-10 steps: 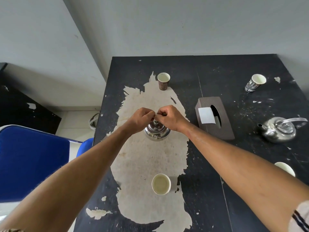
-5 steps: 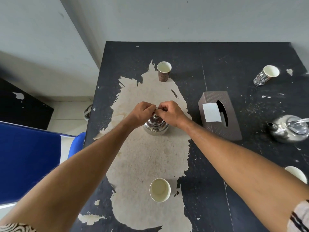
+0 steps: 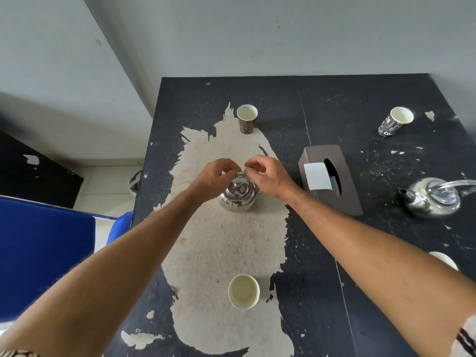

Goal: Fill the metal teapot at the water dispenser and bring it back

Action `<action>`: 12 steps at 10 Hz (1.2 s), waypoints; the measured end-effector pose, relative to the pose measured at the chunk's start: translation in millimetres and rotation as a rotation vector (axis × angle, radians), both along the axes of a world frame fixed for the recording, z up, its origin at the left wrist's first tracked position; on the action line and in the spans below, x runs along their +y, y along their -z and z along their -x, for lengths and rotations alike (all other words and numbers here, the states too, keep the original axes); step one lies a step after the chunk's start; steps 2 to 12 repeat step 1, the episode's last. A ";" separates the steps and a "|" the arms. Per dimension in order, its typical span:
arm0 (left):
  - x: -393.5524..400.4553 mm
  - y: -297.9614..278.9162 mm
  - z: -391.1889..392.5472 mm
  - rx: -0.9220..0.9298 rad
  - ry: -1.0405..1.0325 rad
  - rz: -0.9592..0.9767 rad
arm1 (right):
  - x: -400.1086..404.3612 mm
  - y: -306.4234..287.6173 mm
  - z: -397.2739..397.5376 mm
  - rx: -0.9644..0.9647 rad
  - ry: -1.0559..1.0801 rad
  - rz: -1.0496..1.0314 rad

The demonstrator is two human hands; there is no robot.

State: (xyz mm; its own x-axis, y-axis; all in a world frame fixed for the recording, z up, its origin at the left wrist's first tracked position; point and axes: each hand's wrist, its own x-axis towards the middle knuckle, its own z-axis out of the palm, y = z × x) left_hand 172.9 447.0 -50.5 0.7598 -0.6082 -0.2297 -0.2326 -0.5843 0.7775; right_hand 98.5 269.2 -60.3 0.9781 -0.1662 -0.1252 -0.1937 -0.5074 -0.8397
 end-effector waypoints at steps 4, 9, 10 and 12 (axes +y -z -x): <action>-2.6 -12.9 1.3 -0.085 0.008 -0.020 | -0.6 -16.9 2.9 -0.017 0.020 0.012; -2.6 -12.9 1.3 -0.085 0.008 -0.020 | -0.6 -16.9 2.9 -0.017 0.020 0.012; -2.6 -12.9 1.3 -0.085 0.008 -0.020 | -0.6 -16.9 2.9 -0.017 0.020 0.012; -2.6 -12.9 1.3 -0.085 0.008 -0.020 | -0.6 -16.9 2.9 -0.017 0.020 0.012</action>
